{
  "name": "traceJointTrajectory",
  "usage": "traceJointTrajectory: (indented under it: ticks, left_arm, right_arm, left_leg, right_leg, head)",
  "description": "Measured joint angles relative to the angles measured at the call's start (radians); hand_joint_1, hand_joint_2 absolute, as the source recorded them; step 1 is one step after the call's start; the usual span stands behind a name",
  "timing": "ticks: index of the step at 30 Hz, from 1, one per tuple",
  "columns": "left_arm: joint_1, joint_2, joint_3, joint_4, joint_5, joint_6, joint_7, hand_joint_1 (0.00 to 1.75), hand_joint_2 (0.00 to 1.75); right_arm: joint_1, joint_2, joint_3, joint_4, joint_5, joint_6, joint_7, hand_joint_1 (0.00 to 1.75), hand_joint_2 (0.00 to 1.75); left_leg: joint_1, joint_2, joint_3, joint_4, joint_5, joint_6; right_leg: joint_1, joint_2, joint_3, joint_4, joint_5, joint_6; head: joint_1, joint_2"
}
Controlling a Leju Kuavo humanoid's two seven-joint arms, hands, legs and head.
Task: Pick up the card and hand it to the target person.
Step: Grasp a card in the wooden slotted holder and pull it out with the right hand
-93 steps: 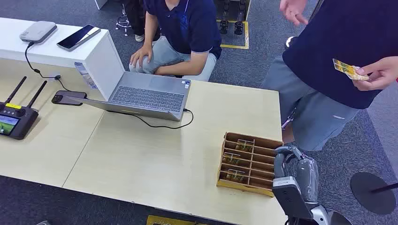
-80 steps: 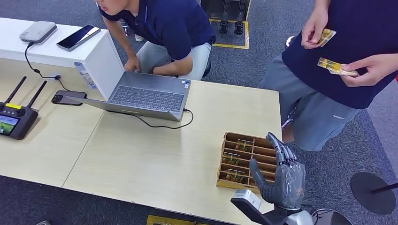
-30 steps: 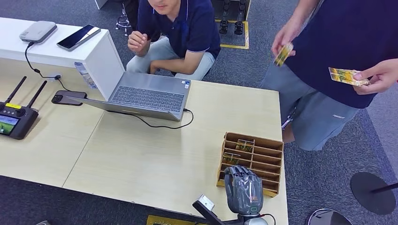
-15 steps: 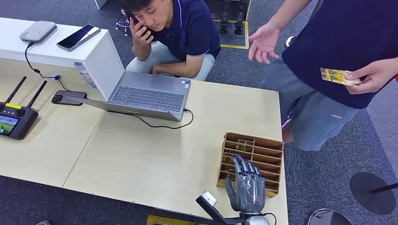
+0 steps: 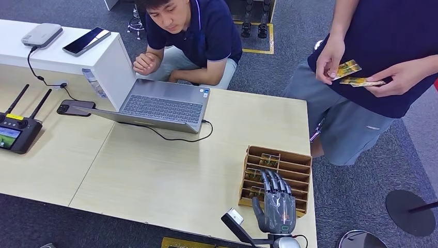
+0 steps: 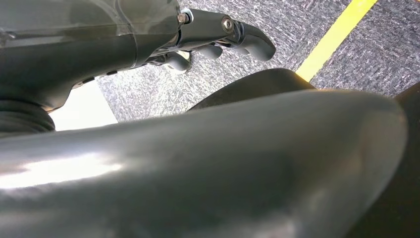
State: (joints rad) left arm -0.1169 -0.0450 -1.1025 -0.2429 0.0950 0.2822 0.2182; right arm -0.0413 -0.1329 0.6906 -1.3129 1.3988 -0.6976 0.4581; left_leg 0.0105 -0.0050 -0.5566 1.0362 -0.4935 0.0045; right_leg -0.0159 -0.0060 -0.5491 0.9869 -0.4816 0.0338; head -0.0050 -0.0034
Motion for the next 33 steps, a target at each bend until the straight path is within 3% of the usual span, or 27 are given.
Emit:
traceJointTrajectory:
  ticks: [9,27,33]
  left_arm:
    - [0.0,0.0,0.0,0.0,0.0,0.0,0.0,0.0,0.0]
    - [0.0,0.0,0.0,0.0,0.001,0.0,0.0,0.0,0.0]
    - [0.0,0.0,0.0,0.0,0.008,-0.001,0.0,0.0,0.0]
  right_arm:
    - [0.0,-0.001,-0.01,0.006,-0.001,-0.002,-0.001,0.47,1.75]
    - [0.0,-0.003,-0.019,0.027,-0.017,-0.002,0.001,0.95,1.75]
    - [-0.001,-0.004,-0.019,0.033,-0.02,-0.002,0.001,1.01,1.75]
  left_leg:
    - [0.0,0.0,0.0,0.0,0.0,0.0]
    - [0.0,0.0,0.0,0.0,0.0,0.0]
    - [0.0,0.0,0.0,0.0,0.0,0.0]
  right_leg:
    - [0.0,0.0,0.0,0.0,0.0,0.0]
    - [0.0,0.0,0.0,0.0,0.0,0.0]
    - [0.0,0.0,0.0,0.0,0.0,0.0]
  head:
    - [0.0,0.0]
    - [0.0,0.0]
    - [0.0,0.0]
